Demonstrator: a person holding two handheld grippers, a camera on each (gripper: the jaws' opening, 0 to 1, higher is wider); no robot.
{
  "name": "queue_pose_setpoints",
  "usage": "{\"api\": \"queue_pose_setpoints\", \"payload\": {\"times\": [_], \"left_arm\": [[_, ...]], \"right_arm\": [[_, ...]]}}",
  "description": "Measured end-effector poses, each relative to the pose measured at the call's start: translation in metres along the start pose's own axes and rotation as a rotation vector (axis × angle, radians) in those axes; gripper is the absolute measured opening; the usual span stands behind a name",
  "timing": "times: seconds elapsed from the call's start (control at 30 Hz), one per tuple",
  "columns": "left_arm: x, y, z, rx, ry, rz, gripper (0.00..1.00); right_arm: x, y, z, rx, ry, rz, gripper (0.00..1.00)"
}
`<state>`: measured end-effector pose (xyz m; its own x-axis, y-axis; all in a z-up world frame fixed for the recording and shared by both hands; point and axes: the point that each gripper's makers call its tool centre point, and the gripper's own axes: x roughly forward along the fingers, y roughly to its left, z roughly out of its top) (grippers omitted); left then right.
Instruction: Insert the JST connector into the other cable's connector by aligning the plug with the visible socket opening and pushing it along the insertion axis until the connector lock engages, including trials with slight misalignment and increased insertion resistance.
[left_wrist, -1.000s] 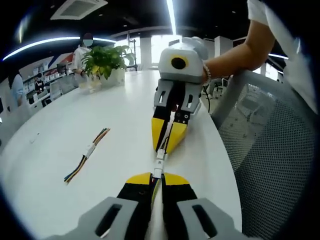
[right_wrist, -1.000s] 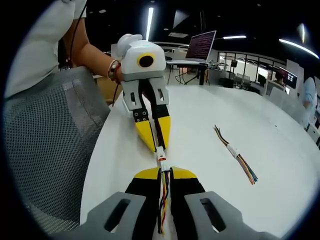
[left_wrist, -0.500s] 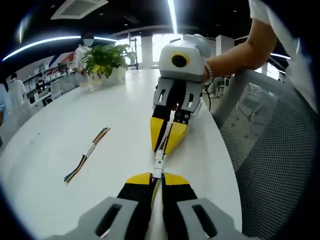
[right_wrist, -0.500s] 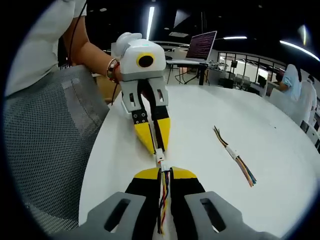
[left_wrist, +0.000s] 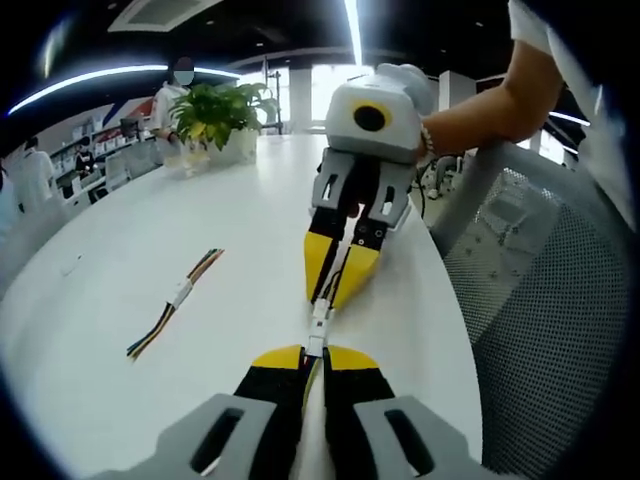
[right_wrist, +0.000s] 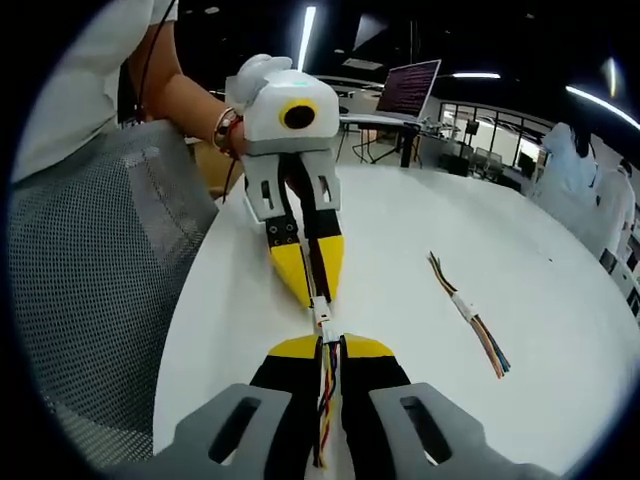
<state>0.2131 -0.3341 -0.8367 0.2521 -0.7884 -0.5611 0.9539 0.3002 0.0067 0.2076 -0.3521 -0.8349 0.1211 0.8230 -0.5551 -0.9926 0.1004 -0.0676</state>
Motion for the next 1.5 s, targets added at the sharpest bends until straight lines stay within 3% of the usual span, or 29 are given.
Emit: {"api": "queue_pose_setpoints", "payload": {"times": [0.97, 1.5], "left_arm": [[0.0027, 0.0008, -0.0018, -0.007, 0.02, -0.003, 0.0], [0.0025, -0.0024, 0.0035, 0.03, 0.013, -0.01, 0.0]], "right_arm": [[0.002, 0.0014, -0.0029, -0.028, 0.036, 0.012, 0.03], [0.0044, 0.0042, 0.0001, -0.039, 0.043, 0.026, 0.03]]}}
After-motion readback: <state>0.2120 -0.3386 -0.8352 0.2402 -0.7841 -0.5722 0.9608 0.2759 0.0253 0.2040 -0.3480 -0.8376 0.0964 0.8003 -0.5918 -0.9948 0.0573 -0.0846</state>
